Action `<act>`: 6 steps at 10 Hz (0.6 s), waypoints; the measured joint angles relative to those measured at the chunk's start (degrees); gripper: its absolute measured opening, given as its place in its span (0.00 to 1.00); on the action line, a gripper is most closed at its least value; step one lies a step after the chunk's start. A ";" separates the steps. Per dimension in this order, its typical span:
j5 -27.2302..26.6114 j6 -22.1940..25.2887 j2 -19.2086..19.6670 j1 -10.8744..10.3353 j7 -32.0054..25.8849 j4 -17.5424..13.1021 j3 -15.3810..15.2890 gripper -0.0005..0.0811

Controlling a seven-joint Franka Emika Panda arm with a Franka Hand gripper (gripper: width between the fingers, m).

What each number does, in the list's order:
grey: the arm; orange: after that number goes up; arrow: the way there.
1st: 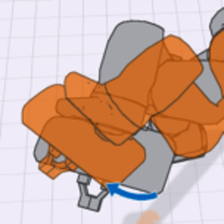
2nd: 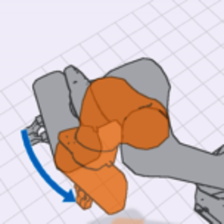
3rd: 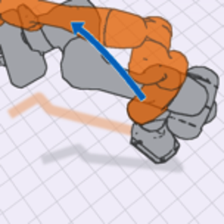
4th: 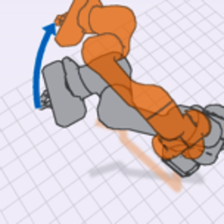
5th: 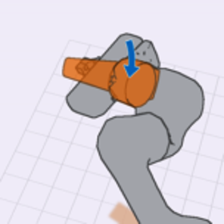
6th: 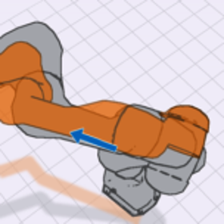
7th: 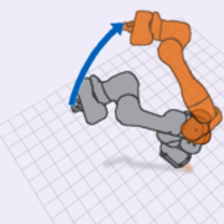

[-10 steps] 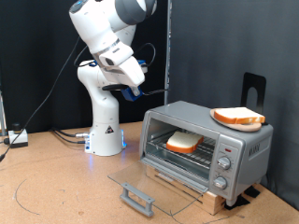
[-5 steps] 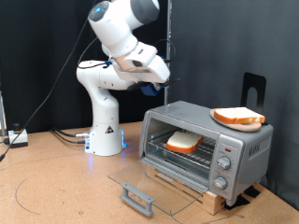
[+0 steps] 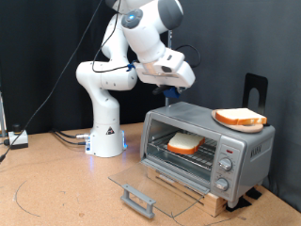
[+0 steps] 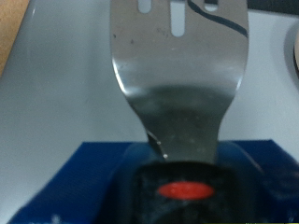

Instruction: Make a piece of toast with the oven

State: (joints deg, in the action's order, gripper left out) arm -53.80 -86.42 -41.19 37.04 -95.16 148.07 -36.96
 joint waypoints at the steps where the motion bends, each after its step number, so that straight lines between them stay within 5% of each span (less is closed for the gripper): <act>1: -1.13 0.03 -0.54 -1.07 1.05 0.16 -1.55 0.49; 6: -8.24 -6.64 -4.14 -4.74 8.32 3.06 -12.24 0.49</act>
State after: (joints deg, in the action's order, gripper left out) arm -62.04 -93.06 -45.33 32.30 -86.84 151.12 -49.20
